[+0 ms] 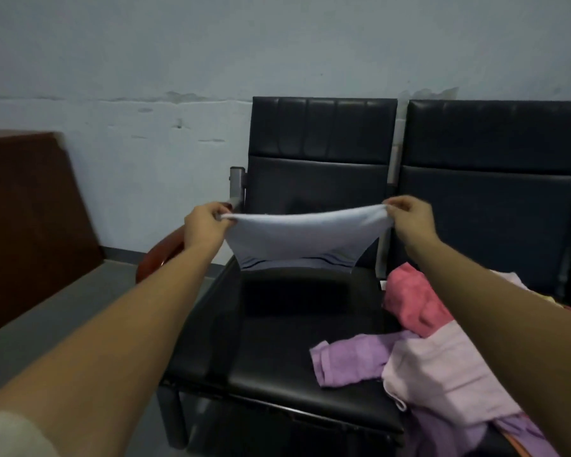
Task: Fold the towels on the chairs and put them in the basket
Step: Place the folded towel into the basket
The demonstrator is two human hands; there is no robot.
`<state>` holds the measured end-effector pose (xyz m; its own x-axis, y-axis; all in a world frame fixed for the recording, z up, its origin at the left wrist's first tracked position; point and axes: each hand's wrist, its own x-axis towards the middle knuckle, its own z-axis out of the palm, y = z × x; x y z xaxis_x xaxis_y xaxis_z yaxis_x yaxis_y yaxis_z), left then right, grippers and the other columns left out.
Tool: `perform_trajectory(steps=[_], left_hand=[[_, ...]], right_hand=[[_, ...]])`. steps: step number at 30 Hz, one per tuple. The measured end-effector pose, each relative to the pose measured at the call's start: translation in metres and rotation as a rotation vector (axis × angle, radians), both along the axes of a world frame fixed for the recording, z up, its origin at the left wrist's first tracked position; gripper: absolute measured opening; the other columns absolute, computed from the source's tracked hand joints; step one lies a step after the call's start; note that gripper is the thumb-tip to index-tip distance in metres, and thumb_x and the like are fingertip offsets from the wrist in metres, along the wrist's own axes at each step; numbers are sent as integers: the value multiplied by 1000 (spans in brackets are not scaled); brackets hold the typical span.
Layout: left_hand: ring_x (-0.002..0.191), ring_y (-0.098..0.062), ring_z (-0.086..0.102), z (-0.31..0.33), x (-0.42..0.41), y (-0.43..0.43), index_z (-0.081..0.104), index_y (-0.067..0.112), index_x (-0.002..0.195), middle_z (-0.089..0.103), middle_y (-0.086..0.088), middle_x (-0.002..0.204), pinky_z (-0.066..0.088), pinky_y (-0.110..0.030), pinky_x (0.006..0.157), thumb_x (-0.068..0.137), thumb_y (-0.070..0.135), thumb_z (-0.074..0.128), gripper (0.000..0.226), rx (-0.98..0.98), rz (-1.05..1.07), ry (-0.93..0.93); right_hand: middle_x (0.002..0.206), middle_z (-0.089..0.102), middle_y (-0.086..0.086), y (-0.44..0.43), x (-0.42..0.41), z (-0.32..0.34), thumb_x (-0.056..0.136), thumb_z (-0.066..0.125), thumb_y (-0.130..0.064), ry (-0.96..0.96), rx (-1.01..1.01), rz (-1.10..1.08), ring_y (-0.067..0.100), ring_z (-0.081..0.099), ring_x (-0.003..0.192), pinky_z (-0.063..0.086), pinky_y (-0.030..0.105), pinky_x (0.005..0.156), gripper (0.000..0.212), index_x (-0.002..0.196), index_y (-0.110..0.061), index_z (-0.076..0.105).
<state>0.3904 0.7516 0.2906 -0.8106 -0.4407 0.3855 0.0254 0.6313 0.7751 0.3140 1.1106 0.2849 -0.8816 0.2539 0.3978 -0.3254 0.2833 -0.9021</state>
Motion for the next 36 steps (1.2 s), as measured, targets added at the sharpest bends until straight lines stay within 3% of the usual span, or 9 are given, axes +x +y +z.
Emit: perform_trajectory(steps=[4,7,11,14,16,19,26,30,36], left_hand=[[86,-25,65,-67,34,-10,76,13,92,71,-7,87,46,-28,76,87,13,75,5,41,-43,-159],[85,-30,68,-113,58,-10,73,16,80,70,-7,78,48,-31,72,82,8,78,10,106,-69,-222],[80,-27,67,-153,78,-9,73,18,77,70,-5,74,50,-32,72,82,6,78,14,124,-114,-250],[79,-22,62,-157,80,-19,69,13,84,68,-7,80,44,-30,68,89,7,70,8,92,-108,-241],[78,-18,56,-159,86,-23,63,15,86,63,-2,81,39,-29,63,94,12,64,9,71,-121,-265],[76,-13,54,-160,95,-24,62,14,89,62,-1,82,40,-23,62,96,15,63,7,81,-187,-251],[71,-7,50,-146,109,-24,59,17,86,59,1,80,39,-16,60,99,17,59,13,121,-294,-196],[74,-9,53,-142,109,-22,63,10,93,62,0,85,42,-20,62,99,18,59,11,139,-302,-224],[94,-24,63,-147,76,-29,70,11,99,69,-7,98,49,-35,76,97,20,62,12,150,-171,-253]], right_hand=[[87,70,11,-2,34,-76,89,63,5,-141,-86,40,25,61,82,49,30,70,21,91,-13,74],[89,70,11,-4,61,-120,92,63,1,-266,-193,64,21,63,78,53,24,66,18,105,-6,73],[99,71,2,-11,84,-154,90,67,-5,-319,-137,105,22,65,97,55,34,84,16,102,-13,74],[103,69,5,-12,90,-155,89,66,1,-334,92,155,20,61,94,50,30,76,26,114,-4,70],[103,68,8,-7,87,-154,88,67,3,-312,263,154,21,62,93,54,38,82,28,115,-1,70],[86,70,7,1,86,-157,90,69,-4,-259,409,118,19,62,78,56,41,78,9,97,-3,74],[72,61,5,10,95,-153,88,61,3,-353,-140,195,22,55,77,47,33,71,26,70,-14,68],[73,58,7,12,102,-147,91,61,-1,-390,-75,203,18,52,70,41,29,62,20,74,-11,67],[81,64,-2,-2,73,-149,95,63,-15,-353,166,142,12,56,78,46,27,68,9,91,-12,71]])
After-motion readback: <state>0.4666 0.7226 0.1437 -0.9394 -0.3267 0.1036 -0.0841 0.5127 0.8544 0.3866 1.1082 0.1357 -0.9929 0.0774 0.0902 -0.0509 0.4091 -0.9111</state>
